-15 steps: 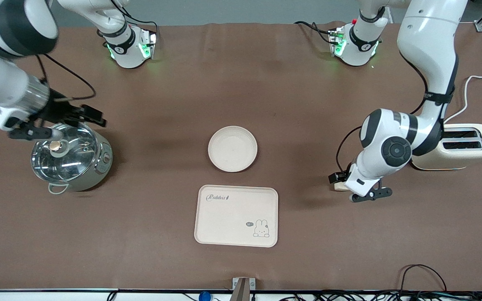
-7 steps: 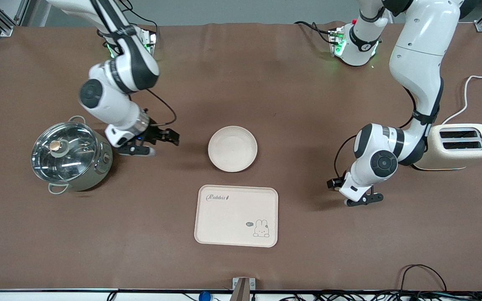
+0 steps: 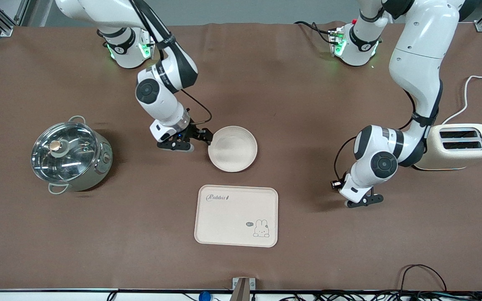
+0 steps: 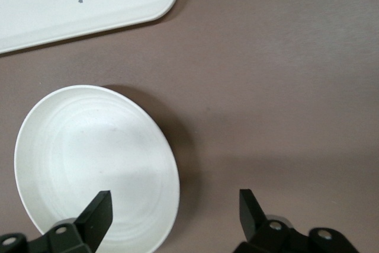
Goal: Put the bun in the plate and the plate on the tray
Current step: 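Lower the bun onto the plate while the right gripper grasps the plate rim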
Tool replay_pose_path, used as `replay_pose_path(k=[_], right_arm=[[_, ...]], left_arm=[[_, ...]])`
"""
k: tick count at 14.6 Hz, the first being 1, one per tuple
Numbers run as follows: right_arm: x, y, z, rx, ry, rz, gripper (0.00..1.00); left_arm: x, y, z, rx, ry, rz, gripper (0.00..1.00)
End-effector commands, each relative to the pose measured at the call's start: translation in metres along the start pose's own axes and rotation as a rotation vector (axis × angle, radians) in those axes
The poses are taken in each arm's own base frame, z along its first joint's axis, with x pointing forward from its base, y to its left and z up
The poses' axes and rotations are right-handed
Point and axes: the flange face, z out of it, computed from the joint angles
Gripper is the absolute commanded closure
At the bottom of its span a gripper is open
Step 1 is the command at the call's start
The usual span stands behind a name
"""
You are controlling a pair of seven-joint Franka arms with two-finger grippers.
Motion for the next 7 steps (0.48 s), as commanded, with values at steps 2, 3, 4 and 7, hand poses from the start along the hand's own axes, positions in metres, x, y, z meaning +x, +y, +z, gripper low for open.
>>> replay_pose_path(k=[2, 3, 4, 7], right_arm=[[-0.003, -0.005, 0.027, 0.005, 0.028, 0.013, 0.11], [-0.001, -0.005, 0.035, 0.003, 0.032, 0.015, 0.14], [0.001, -0.006, 0.042, 0.008, 0.045, 0.019, 0.16], [-0.003, -0.005, 0.064, 0.018, 0.089, 0.009, 0.33]], left_arm=[[-0.015, 0.054, -0.030, -0.060, 0.012, -0.078, 0.64], [-0.020, 0.071, -0.038, -0.080, 0.012, -0.107, 0.64], [-0.033, 0.096, -0.044, -0.108, 0.004, -0.135, 0.64], [-0.073, 0.173, -0.065, -0.169, -0.006, -0.216, 0.63]])
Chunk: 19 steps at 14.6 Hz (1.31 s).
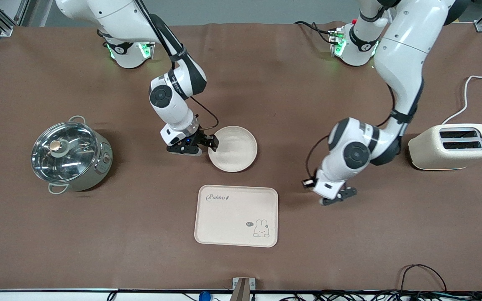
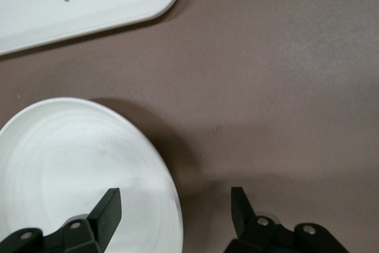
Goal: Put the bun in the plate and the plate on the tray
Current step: 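Lower the bun onto the plate while the right gripper grasps the plate rim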
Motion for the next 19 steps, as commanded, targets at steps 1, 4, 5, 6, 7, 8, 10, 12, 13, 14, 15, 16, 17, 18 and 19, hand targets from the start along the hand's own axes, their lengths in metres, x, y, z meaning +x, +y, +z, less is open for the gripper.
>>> replay_pose_path(k=[1, 4, 5, 6, 7, 8, 10, 12, 13, 14, 15, 16, 17, 18, 19], right_arm=[[-0.004, -0.004, 0.016, 0.009, 0.026, 0.007, 0.47], [-0.003, -0.003, 0.015, 0.009, 0.026, 0.012, 0.84], [-0.004, -0.004, 0.016, 0.008, 0.025, 0.010, 0.93], [-0.004, -0.003, 0.016, 0.008, 0.025, 0.012, 0.99], [-0.004, -0.002, 0.017, 0.006, 0.024, 0.009, 1.00], [-0.004, -0.002, 0.017, 0.006, 0.024, 0.004, 1.00], [-0.004, -0.001, 0.017, 0.005, 0.024, 0.003, 1.00], [-0.004, 0.000, 0.018, 0.003, 0.023, 0.000, 1.00], [-0.004, 0.000, 0.018, 0.003, 0.023, 0.000, 1.00], [-0.004, 0.000, 0.018, 0.003, 0.023, 0.000, 1.00], [-0.004, -0.001, 0.017, 0.005, 0.024, 0.006, 1.00], [-0.003, -0.002, 0.016, 0.010, 0.031, 0.010, 1.00], [-0.001, -0.002, 0.013, 0.018, 0.043, 0.018, 1.00], [0.001, -0.003, 0.010, 0.023, 0.047, 0.020, 1.00], [0.003, -0.003, 0.006, 0.024, 0.047, 0.031, 1.00]], left_arm=[[-0.052, 0.060, -0.011, -0.029, -0.008, -0.052, 0.63], [-0.113, 0.113, -0.008, -0.045, -0.017, -0.122, 0.63], [-0.136, 0.129, -0.003, -0.044, -0.027, -0.151, 0.63], [-0.152, 0.137, 0.007, -0.037, -0.037, -0.166, 0.63], [-0.169, 0.149, 0.016, -0.040, -0.044, -0.177, 0.62], [-0.185, 0.160, 0.026, -0.038, -0.053, -0.191, 0.60], [-0.204, 0.175, 0.043, -0.037, -0.064, -0.229, 0.49], [-0.208, 0.176, 0.051, -0.028, -0.064, -0.232, 0.38], [-0.207, 0.176, 0.050, -0.032, -0.062, -0.233, 0.23], [-0.203, 0.175, 0.049, -0.035, -0.059, -0.237, 0.00], [-0.200, 0.177, 0.041, -0.048, -0.055, -0.241, 0.00], [-0.193, 0.178, 0.031, -0.063, -0.048, -0.247, 0.00], [-0.185, 0.182, 0.014, -0.085, -0.036, -0.254, 0.00], [-0.175, 0.184, -0.005, -0.107, -0.023, -0.264, 0.00], [-0.161, 0.181, -0.031, -0.122, -0.006, -0.275, 0.00]])
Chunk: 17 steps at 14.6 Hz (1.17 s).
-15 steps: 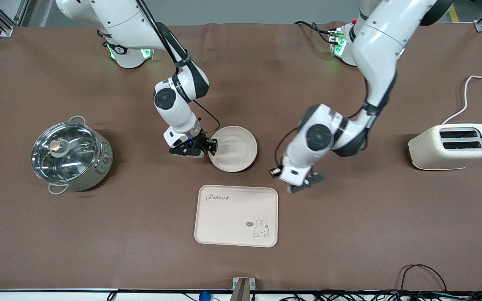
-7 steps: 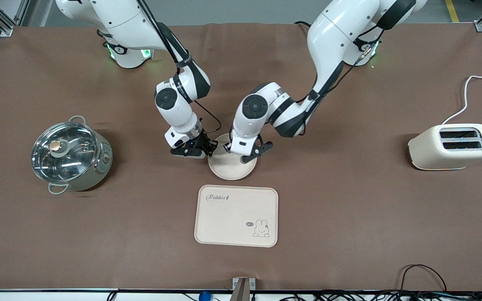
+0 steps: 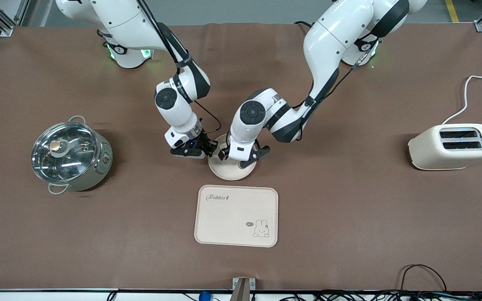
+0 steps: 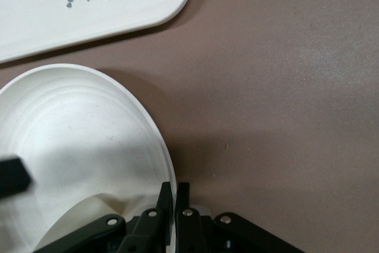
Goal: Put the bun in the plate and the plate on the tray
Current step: 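Lower the bun onto the plate while the right gripper grasps the plate rim, then lift the plate with the right gripper while the left gripper withdraws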
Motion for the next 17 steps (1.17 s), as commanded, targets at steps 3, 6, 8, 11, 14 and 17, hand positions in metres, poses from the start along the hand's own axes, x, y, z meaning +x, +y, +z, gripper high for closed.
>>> replay_pose_path(k=[3, 6, 8, 11, 14, 17], right_arm=[[0.014, -0.004, -0.036, 0.018, -0.007, 0.056, 1.00], [0.029, -0.001, -0.058, 0.028, -0.007, 0.078, 1.00], [0.044, -0.001, -0.071, 0.030, -0.018, 0.095, 1.00], [0.074, -0.012, -0.086, 0.088, 0.012, 0.153, 1.00], [0.099, -0.022, -0.061, 0.117, 0.015, 0.204, 1.00], [0.138, -0.021, -0.036, 0.132, 0.045, 0.235, 1.00]], left_arm=[[0.093, -0.004, -0.145, -0.046, 0.086, -0.076, 0.00], [0.162, -0.046, -0.236, 0.021, 0.126, 0.046, 0.00], [0.190, -0.078, -0.286, 0.091, 0.128, 0.181, 0.00], [0.232, -0.137, -0.363, 0.173, 0.134, 0.350, 0.00], [0.241, -0.182, -0.434, 0.204, 0.167, 0.450, 0.00], [0.233, -0.230, -0.499, 0.235, 0.162, 0.536, 0.00]])
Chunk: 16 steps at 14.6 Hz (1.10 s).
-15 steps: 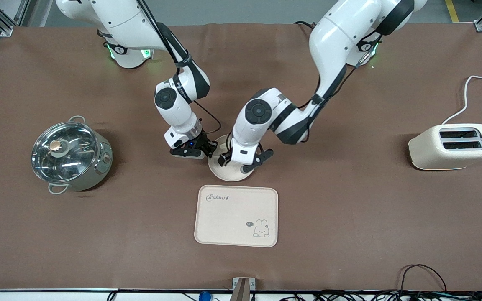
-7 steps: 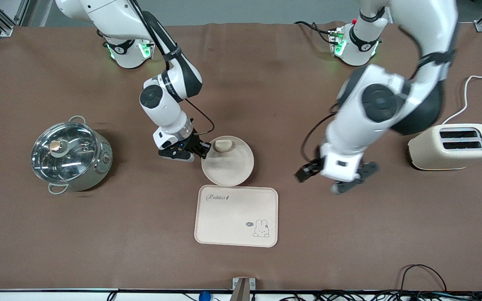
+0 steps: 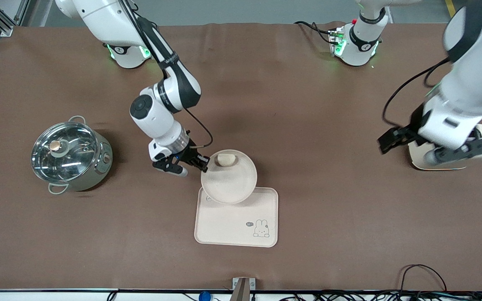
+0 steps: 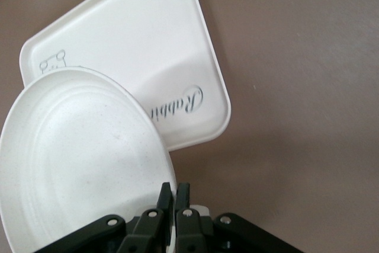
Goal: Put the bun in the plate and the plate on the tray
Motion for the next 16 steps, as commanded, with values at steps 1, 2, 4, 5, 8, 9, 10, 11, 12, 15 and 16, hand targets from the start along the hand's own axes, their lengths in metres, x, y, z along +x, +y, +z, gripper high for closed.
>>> replay_pose_path(k=[1, 2, 4, 5, 8, 9, 10, 11, 12, 15, 16], right_arm=[[0.041, -0.015, 0.032, 0.042, 0.025, 0.043, 1.00], [0.050, -0.020, 0.040, 0.052, 0.033, 0.046, 1.00], [0.069, -0.013, 0.060, 0.053, 0.045, 0.060, 1.00], [0.074, -0.012, 0.069, 0.054, 0.050, 0.060, 1.00], [0.079, -0.008, 0.088, 0.048, 0.056, 0.049, 1.00], [0.079, -0.008, 0.092, 0.049, 0.056, 0.050, 1.00], [0.078, -0.011, 0.091, 0.053, 0.057, 0.051, 1.00], [0.075, -0.011, 0.095, 0.050, 0.053, 0.051, 1.00], [0.075, -0.012, 0.097, 0.051, 0.054, 0.051, 1.00], [0.076, -0.009, 0.101, 0.052, 0.052, 0.067, 0.74], [0.078, -0.007, 0.101, 0.052, 0.051, 0.073, 0.48]], left_arm=[[-0.035, -0.035, -0.047, 0.037, 0.014, 0.102, 0.00], [-0.049, -0.040, -0.053, 0.054, -0.004, 0.139, 0.00], [-0.093, -0.054, -0.058, 0.043, -0.027, 0.152, 0.00], [-0.108, -0.062, -0.057, 0.032, -0.038, 0.137, 0.00], [-0.134, -0.060, -0.052, 0.034, -0.064, 0.146, 0.00], [-0.140, -0.052, -0.053, 0.032, -0.062, 0.164, 0.00], [-0.142, -0.049, -0.055, 0.031, -0.061, 0.172, 0.00], [-0.143, -0.049, -0.057, 0.031, -0.067, 0.174, 0.00], [-0.141, -0.052, -0.057, 0.029, -0.069, 0.171, 0.00], [-0.127, -0.072, -0.058, 0.014, -0.101, 0.157, 0.00], [-0.124, -0.071, -0.059, 0.012, -0.102, 0.164, 0.00]])
